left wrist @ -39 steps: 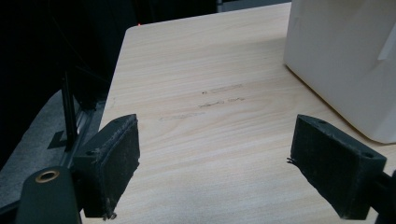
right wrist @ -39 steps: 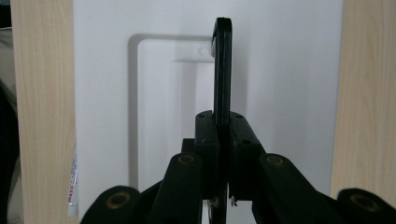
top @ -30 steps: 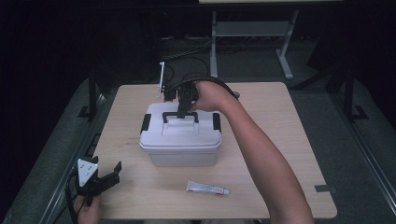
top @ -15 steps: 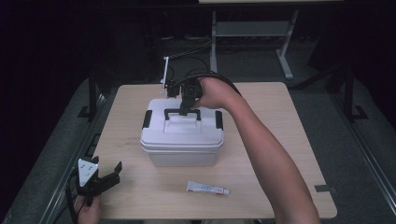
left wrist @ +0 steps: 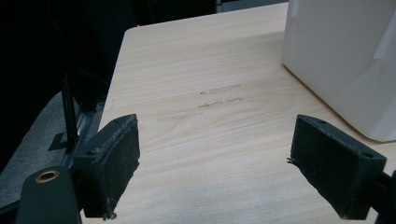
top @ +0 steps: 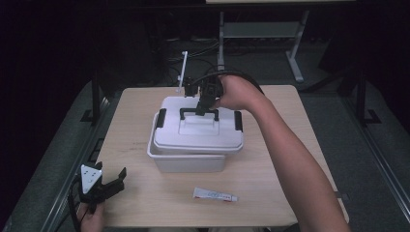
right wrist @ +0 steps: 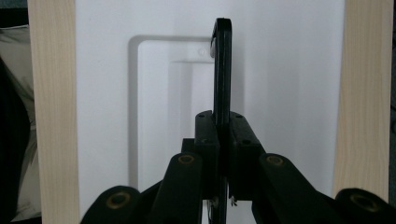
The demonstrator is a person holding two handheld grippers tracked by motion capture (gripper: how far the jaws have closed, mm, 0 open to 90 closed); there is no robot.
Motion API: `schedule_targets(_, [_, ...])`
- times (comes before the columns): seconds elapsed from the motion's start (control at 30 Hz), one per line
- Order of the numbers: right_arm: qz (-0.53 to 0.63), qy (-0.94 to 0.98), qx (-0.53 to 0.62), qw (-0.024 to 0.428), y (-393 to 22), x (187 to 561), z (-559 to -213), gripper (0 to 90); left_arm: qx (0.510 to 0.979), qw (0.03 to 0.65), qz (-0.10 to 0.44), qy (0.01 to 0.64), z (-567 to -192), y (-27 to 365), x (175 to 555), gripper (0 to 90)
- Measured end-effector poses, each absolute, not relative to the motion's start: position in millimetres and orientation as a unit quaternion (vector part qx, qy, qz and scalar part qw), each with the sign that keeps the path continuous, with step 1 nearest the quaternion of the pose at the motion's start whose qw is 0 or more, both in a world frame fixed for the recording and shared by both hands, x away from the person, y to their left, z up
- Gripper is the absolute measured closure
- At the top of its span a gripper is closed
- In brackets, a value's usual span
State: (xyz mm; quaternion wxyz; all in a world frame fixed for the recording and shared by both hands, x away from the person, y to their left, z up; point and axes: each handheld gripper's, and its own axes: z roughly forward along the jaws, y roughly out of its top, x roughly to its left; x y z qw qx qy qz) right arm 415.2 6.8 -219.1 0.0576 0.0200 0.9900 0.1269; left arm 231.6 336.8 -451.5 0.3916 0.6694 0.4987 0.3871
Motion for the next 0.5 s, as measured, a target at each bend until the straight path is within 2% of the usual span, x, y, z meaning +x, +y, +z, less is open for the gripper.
schedule_targets(0.5, [0.133, 0.988, 0.033, 0.064, -26, 405, -209, 83.9, 0.668, 0.395, 0.388, 0.498, -451, 336, 231, 15.0])
